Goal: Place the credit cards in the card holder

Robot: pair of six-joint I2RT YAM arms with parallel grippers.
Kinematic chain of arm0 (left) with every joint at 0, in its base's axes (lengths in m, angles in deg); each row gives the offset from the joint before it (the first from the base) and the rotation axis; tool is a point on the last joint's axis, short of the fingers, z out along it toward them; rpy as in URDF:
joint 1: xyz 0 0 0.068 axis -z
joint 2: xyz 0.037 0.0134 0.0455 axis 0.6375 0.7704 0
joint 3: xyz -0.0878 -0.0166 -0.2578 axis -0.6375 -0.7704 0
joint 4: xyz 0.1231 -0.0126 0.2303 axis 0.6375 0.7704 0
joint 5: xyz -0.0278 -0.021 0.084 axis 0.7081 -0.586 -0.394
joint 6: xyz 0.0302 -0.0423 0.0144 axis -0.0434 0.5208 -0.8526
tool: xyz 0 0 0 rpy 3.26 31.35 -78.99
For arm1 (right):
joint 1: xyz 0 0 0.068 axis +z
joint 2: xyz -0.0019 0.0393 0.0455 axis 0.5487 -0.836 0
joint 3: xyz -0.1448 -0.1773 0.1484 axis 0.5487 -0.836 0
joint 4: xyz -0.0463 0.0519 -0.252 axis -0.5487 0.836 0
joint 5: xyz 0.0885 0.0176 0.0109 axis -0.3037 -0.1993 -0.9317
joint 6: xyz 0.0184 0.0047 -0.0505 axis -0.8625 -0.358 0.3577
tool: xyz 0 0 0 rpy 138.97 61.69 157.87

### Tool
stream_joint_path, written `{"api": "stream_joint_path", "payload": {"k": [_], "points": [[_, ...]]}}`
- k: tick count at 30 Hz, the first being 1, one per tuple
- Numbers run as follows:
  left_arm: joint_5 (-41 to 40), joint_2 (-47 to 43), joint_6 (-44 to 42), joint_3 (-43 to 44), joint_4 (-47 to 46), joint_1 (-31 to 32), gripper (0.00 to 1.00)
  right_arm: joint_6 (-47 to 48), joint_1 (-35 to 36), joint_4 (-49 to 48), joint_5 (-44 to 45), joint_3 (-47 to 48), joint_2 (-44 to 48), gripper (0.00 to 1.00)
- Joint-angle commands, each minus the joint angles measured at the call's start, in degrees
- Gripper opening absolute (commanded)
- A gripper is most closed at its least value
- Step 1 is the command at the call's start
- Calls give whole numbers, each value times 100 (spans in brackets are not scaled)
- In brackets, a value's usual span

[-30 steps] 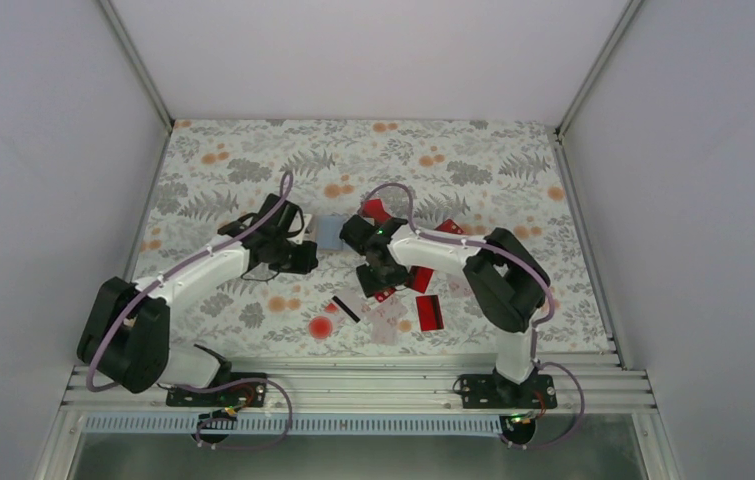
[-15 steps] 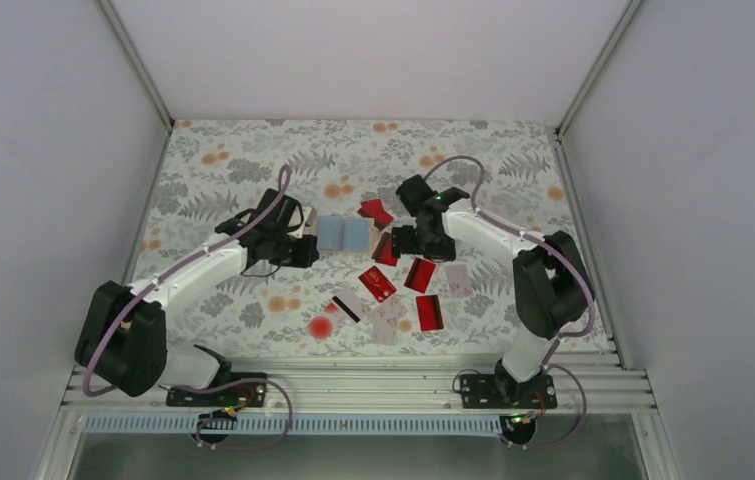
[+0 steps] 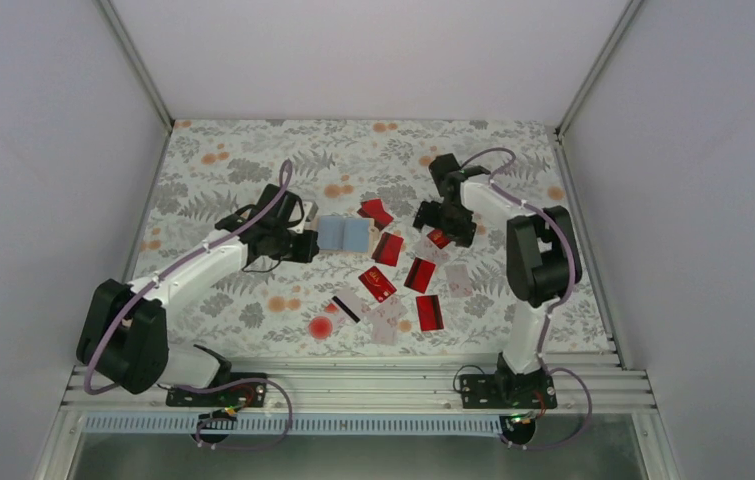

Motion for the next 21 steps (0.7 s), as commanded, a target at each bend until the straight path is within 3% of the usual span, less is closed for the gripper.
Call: {"api": "stream_joint_path", "payload": {"k": [1,8,15,21], "points": [[9,108,-220,165,-85,-89,2,-814,-88,369,323,686,-488,99],[109,176,-386,143,-148,-276,3,-1302,-176,949,377,1473,-1320,99],[275,226,-558,76,-188,-563,2,-1680,-342,925,316,1217,-1332,99],[405,299,-695,92,-182,-740,2,-1798,-451,577,27,835,-1358,89]]}}
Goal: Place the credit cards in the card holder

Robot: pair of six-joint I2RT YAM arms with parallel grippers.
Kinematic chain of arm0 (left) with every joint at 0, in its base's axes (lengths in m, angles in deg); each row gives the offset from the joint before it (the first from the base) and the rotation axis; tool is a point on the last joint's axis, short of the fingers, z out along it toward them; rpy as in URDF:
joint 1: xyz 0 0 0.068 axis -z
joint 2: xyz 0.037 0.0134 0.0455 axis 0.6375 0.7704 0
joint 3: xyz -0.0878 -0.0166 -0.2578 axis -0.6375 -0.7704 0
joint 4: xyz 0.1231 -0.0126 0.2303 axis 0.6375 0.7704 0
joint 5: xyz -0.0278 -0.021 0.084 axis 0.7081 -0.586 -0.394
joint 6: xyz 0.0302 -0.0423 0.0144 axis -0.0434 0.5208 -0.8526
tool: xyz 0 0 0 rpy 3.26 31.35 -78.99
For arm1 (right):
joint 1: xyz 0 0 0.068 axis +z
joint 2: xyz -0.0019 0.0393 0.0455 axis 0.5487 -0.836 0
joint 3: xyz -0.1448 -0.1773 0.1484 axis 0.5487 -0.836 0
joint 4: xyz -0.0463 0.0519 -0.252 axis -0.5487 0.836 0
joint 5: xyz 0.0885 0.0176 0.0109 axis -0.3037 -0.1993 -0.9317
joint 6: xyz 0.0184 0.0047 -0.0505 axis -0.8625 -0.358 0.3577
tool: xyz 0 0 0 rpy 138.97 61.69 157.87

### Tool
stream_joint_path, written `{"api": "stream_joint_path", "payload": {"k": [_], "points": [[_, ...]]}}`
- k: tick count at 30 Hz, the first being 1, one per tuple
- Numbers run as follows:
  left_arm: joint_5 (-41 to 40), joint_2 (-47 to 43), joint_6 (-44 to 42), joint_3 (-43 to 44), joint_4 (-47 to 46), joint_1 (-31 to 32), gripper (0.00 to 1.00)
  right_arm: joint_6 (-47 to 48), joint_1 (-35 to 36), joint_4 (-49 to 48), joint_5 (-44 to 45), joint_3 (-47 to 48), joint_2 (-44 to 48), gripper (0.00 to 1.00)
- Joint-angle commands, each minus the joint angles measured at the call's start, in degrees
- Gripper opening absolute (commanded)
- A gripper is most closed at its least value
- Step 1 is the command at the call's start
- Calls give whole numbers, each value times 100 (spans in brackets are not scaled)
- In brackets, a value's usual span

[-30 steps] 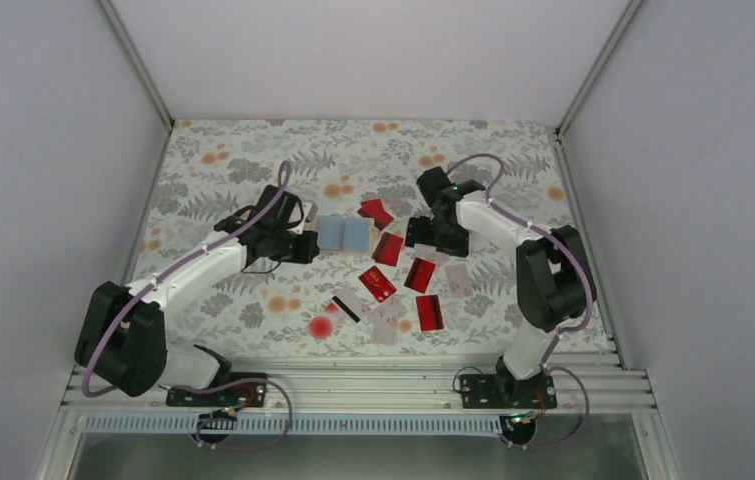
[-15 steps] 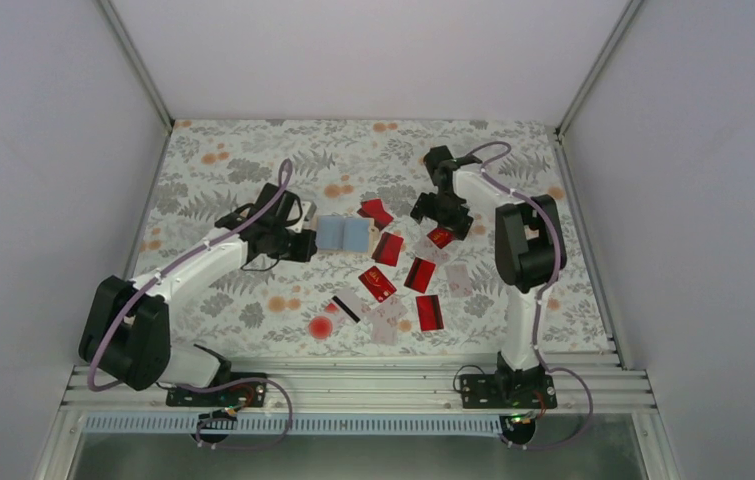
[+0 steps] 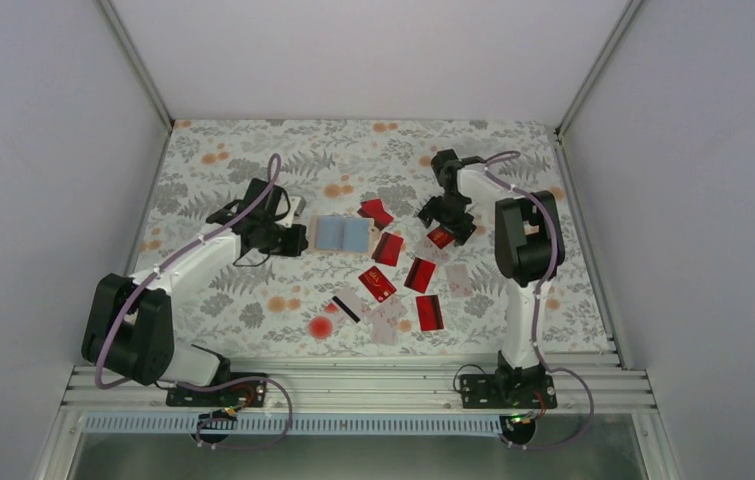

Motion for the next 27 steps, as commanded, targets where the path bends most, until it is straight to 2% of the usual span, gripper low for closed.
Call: {"api": "stream_joint_path", "payload": {"k": [1,12,27], "points": [[179,101,-237,95,-107,-126,2,-305,-111,-158,-13,-483,-35,88],[320,193,-307,72,-136,-255,2,-340,-119,-191,-29,-572,-336,80],[395,301,-404,99,-156,-376,2,-360,-117,-571,-298,-831,-481,55]]}}
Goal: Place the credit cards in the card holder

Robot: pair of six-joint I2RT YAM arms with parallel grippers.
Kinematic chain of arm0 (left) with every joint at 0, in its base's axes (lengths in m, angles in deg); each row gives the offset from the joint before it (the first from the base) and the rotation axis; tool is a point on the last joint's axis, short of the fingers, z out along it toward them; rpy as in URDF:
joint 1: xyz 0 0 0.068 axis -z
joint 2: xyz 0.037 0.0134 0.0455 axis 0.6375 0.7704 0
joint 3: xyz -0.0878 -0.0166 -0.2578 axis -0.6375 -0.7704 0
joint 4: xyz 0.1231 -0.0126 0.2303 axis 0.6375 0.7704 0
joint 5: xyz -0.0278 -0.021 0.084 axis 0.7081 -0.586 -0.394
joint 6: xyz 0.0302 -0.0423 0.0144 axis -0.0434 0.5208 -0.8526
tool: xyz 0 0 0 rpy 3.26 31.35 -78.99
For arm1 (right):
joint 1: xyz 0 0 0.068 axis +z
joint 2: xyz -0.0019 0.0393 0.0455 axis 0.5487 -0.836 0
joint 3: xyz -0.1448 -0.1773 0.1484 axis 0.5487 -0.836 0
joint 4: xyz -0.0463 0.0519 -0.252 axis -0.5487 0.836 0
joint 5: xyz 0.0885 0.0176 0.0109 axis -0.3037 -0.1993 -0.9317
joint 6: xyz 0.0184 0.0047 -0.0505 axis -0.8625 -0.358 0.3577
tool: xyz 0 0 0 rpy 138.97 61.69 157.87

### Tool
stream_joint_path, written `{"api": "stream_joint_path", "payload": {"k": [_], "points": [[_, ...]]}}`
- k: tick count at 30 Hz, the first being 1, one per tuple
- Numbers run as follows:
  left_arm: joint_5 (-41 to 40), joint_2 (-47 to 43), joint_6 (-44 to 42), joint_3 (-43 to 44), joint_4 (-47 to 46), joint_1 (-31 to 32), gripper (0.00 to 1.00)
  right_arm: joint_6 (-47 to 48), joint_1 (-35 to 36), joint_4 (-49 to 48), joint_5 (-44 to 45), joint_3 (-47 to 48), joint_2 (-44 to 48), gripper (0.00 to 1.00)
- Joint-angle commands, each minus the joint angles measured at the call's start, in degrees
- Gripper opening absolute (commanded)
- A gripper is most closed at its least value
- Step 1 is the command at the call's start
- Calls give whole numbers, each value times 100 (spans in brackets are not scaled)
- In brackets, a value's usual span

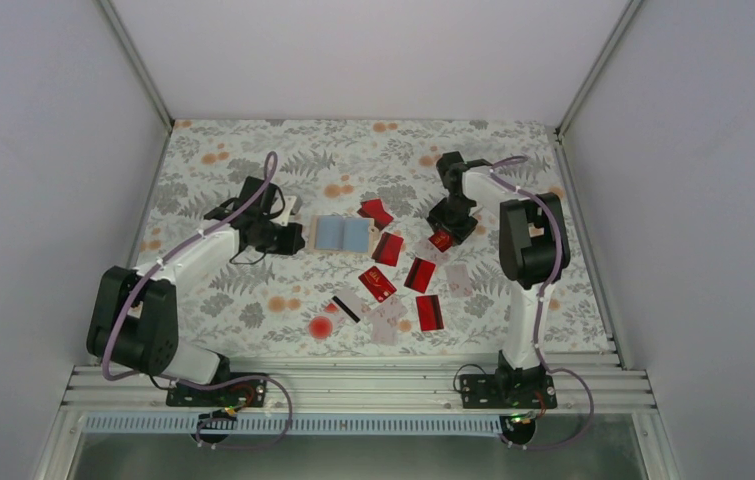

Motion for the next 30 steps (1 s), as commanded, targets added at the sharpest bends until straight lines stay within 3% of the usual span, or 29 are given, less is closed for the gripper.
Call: {"api": "stream_joint_path", "payload": {"k": [1,6,30], "points": [[125,74,-134,102,-82,-49,2,-62,-16,-374,-204,-427,-651,55],[165,108,-138,129,-86,-52,2,-4,-23,-342,-151,-421,-511,51],[452,244,-66,550,-86,-58,3,549,33,-97,209,-310,636,55]]}}
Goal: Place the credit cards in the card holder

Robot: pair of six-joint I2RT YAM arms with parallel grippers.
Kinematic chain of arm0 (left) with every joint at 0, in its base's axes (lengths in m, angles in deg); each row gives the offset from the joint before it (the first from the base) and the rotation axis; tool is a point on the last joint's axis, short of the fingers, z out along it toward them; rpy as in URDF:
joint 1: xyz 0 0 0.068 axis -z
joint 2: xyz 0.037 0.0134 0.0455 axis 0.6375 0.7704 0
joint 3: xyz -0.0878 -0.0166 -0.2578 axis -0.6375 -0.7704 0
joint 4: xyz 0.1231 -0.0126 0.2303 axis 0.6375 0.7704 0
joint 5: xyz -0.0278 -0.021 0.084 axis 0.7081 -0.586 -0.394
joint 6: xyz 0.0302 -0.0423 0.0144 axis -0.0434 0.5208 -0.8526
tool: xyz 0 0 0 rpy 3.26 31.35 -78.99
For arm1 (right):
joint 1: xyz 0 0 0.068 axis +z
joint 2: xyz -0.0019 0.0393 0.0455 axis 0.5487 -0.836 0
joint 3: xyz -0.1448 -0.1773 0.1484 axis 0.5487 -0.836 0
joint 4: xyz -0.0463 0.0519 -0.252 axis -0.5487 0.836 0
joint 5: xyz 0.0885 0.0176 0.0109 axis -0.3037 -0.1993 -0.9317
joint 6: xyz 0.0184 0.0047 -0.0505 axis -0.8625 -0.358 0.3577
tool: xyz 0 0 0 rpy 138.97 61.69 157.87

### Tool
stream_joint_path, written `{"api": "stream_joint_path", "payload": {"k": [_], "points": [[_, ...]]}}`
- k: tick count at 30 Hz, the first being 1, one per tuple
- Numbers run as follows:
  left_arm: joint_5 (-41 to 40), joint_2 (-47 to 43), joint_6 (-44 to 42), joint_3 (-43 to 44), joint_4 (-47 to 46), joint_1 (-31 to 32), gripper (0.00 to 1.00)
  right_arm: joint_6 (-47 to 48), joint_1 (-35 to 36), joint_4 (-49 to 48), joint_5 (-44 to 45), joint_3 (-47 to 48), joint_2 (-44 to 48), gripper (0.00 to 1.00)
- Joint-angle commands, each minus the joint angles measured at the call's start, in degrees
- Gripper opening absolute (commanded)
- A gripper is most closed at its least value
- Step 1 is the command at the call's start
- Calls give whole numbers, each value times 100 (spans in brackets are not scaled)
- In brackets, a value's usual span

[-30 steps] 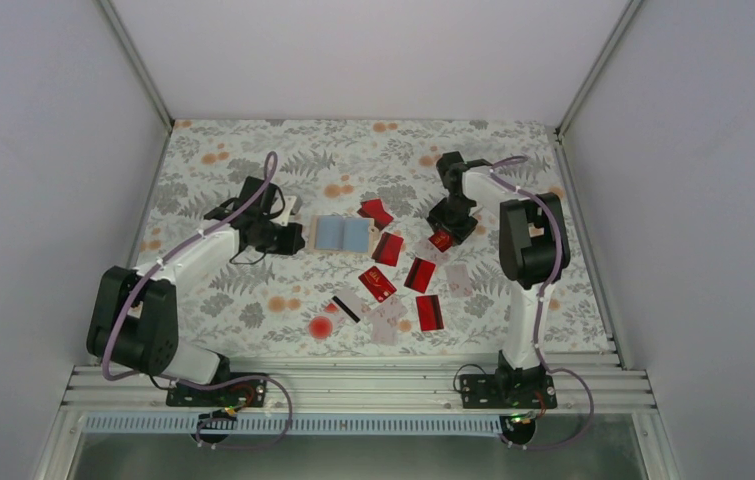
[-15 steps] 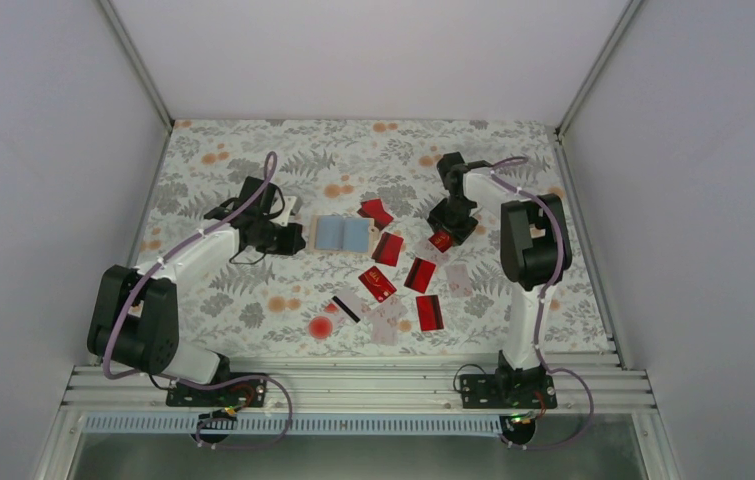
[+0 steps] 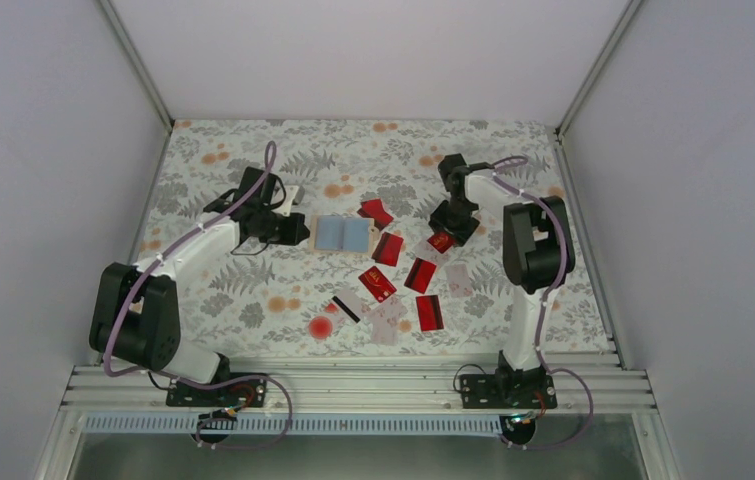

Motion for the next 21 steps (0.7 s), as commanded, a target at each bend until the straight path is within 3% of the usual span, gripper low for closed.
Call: {"api": "stream_joint_path", "payload": {"k": [1,4,11,16,21], "points": [[205,85,-56,173,-85,-33,3,142,35,36,199,-45,365,55],[239,87,-29,215,-86,-33,3,248,54,-14,246,-71,410,60],[259,55,-19,194,-81,-35,3,106,142,26,122,49,182,89],[253,27,-2,105,-120,-33,3,-97,164,-11,49,187,-78,88],[210,12,-38,66,-121,-33,3,-231,160,-66,-18,155,-314,79]]}}
